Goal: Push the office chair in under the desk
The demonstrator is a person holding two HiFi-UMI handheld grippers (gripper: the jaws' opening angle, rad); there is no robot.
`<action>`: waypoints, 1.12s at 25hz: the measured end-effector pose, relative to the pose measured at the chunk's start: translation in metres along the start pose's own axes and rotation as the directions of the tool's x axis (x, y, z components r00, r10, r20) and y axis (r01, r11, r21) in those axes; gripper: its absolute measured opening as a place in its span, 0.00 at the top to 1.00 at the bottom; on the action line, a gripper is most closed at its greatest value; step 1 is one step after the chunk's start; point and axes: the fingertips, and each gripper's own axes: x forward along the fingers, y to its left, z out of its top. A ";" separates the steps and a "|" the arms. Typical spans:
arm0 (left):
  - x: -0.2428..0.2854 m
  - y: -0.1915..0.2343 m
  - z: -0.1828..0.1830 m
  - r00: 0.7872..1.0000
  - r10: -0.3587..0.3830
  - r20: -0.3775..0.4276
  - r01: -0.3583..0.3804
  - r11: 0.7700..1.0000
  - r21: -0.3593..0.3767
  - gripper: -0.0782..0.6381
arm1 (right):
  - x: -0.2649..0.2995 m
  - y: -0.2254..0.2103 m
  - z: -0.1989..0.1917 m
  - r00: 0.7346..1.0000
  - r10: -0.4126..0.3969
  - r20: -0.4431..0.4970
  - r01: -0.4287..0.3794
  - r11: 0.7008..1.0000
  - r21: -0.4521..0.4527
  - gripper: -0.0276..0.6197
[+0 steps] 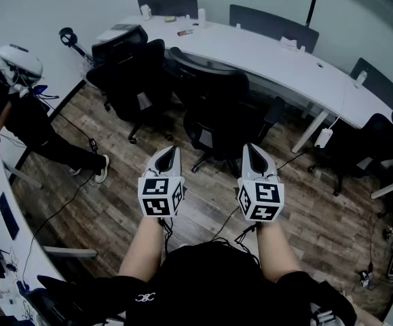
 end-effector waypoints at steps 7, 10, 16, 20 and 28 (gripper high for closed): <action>0.007 -0.014 0.000 1.000 0.009 -0.002 -0.009 1.000 0.001 0.88 | 0.000 -0.010 0.001 1.000 0.021 0.001 -0.021 1.000 -0.014 0.95; 0.012 -0.021 -0.002 1.000 0.018 -0.004 -0.018 1.000 0.004 0.88 | 0.003 -0.017 -0.004 0.999 0.029 -0.017 -0.030 0.999 -0.044 0.94; 0.019 -0.027 -0.014 0.998 0.050 -0.029 -0.050 0.999 0.013 0.88 | 0.010 -0.031 -0.015 0.999 0.032 -0.025 -0.034 0.997 -0.069 0.94; 0.027 -0.024 -0.012 0.998 0.062 -0.030 -0.061 0.998 0.030 0.88 | 0.017 -0.035 -0.016 0.999 0.037 -0.029 -0.039 0.996 -0.081 0.94; 0.074 0.007 -0.024 0.994 0.069 -0.087 -0.055 0.986 0.158 0.88 | 0.061 -0.037 -0.032 0.997 0.022 -0.076 -0.032 0.990 -0.136 0.91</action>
